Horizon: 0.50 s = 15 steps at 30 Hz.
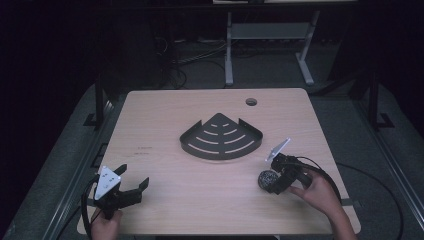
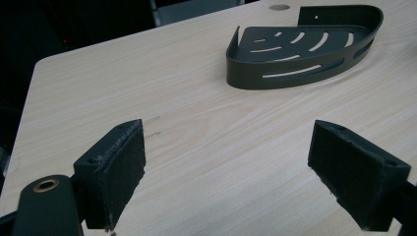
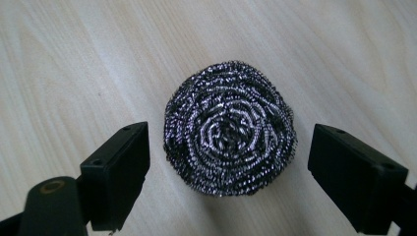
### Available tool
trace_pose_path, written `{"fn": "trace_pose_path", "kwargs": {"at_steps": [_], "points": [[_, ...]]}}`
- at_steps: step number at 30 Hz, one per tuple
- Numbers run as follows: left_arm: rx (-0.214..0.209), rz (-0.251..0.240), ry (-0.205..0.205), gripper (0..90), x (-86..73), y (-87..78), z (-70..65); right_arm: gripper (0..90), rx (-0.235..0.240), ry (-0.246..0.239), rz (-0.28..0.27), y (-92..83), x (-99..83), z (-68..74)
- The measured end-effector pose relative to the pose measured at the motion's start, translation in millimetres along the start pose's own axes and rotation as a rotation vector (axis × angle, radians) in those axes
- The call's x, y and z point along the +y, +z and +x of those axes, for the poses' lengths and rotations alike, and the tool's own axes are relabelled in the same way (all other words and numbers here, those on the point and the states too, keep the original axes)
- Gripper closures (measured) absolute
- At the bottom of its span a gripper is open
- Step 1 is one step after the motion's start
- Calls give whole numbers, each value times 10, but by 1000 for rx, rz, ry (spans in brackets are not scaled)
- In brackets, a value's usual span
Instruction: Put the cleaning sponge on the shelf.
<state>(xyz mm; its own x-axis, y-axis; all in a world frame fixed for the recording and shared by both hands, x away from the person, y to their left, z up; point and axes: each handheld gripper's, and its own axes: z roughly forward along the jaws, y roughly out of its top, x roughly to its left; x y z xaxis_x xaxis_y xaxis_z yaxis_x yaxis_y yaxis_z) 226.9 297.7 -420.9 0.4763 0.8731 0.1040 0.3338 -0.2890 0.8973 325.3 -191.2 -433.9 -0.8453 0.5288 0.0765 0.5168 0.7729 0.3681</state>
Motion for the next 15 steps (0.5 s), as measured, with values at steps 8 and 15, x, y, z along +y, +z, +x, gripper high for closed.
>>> {"fn": "trace_pose_path", "kwargs": {"at_steps": [8,15], "points": [[1,-2,-3,137,3,-7,5,213,-10,-20,32,84,67,8],[4,-5,-8,137,2,-14,16,288,-4,-28,50,119,78,11]]}}
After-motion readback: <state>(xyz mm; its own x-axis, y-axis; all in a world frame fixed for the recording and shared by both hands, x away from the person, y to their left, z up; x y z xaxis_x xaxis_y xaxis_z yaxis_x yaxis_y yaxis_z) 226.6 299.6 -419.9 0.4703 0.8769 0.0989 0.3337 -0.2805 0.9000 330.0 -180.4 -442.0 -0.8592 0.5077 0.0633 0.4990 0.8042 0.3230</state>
